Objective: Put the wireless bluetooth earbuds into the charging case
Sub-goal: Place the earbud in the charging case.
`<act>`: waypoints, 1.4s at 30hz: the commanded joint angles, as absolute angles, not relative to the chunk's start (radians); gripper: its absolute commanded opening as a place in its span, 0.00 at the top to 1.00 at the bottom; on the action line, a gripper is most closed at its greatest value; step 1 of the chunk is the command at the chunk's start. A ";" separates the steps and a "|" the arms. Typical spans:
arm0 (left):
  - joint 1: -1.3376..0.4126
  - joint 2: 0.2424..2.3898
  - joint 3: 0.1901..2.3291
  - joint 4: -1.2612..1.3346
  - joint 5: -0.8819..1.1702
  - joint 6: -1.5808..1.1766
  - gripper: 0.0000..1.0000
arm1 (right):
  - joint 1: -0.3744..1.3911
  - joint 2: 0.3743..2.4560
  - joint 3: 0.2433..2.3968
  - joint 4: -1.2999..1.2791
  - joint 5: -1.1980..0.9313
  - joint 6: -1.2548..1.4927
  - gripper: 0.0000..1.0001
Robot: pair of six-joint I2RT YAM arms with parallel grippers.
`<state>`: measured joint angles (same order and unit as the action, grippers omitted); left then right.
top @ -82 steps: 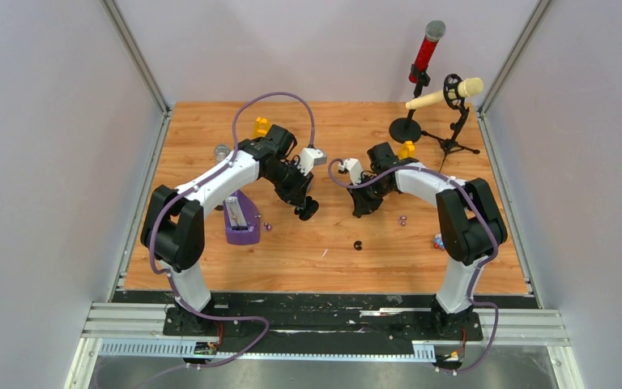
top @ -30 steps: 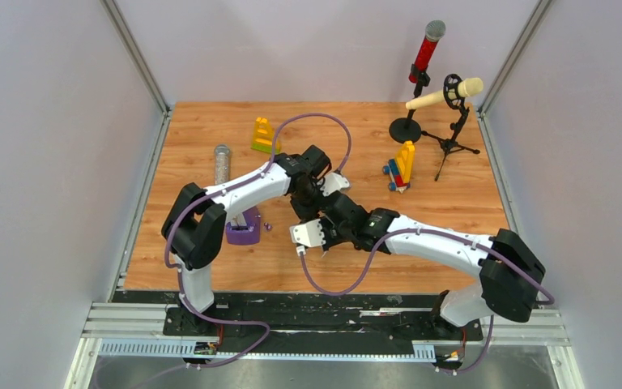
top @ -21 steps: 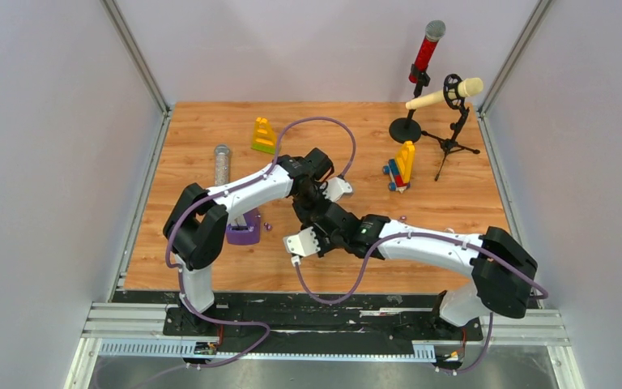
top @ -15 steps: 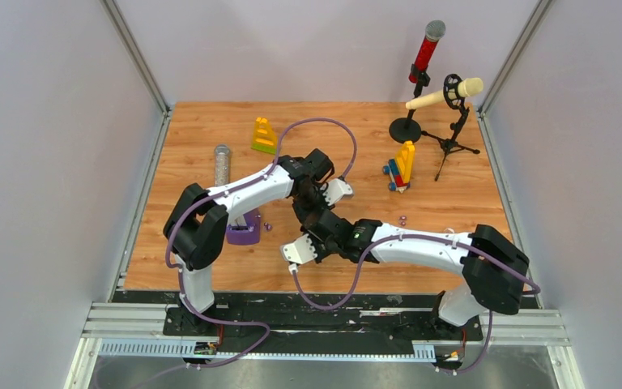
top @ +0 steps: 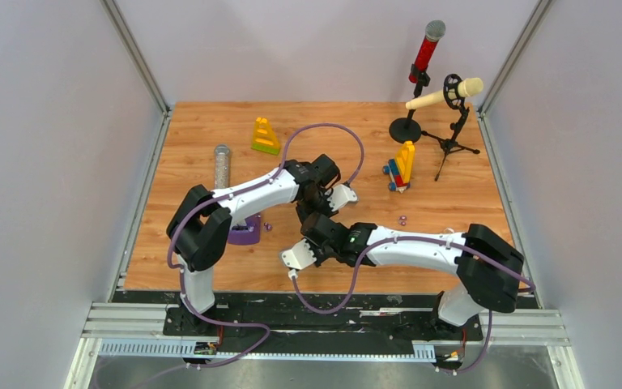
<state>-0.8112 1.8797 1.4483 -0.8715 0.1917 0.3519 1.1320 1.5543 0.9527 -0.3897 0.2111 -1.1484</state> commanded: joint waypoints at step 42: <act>-0.838 1.863 1.450 -0.865 0.201 0.395 0.82 | 1.146 1.598 0.962 -0.373 0.246 -1.177 0.91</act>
